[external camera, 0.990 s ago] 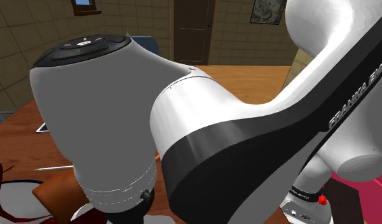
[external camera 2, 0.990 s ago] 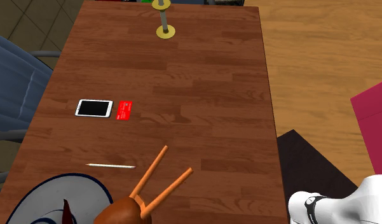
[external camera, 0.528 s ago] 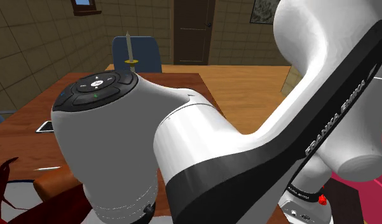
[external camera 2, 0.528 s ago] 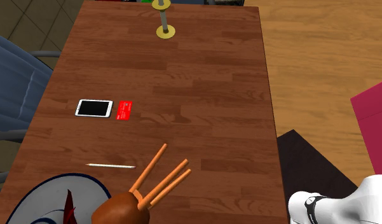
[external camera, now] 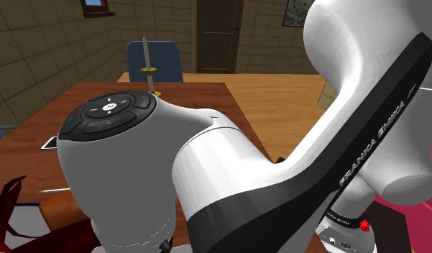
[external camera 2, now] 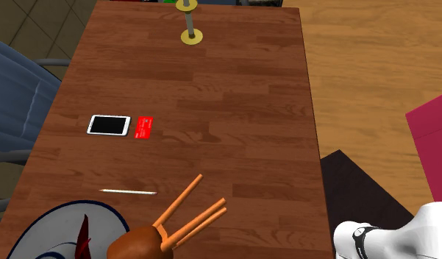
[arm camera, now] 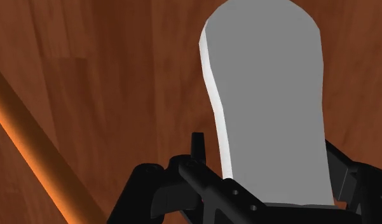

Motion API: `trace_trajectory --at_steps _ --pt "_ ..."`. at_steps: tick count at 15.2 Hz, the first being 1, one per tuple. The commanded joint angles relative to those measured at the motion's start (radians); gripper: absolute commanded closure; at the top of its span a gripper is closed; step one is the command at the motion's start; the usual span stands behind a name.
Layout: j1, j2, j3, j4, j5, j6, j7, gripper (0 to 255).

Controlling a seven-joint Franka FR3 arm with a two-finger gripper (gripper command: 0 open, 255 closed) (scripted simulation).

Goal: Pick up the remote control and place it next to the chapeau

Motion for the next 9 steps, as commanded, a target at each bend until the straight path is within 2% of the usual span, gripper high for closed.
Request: trace_trajectory --at_steps 1,2,7,9 --pt "-0.006 0.007 -0.006 -0.019 0.001 -0.010 -0.002 255" --pt "-0.004 0.002 -0.004 -0.026 0.003 -0.007 0.000 0" --pt "-0.006 0.007 -0.005 -0.019 0.001 -0.010 -0.002 0" --pt "-0.009 -0.032 -0.002 0.011 0.028 -0.074 -0.021 0"
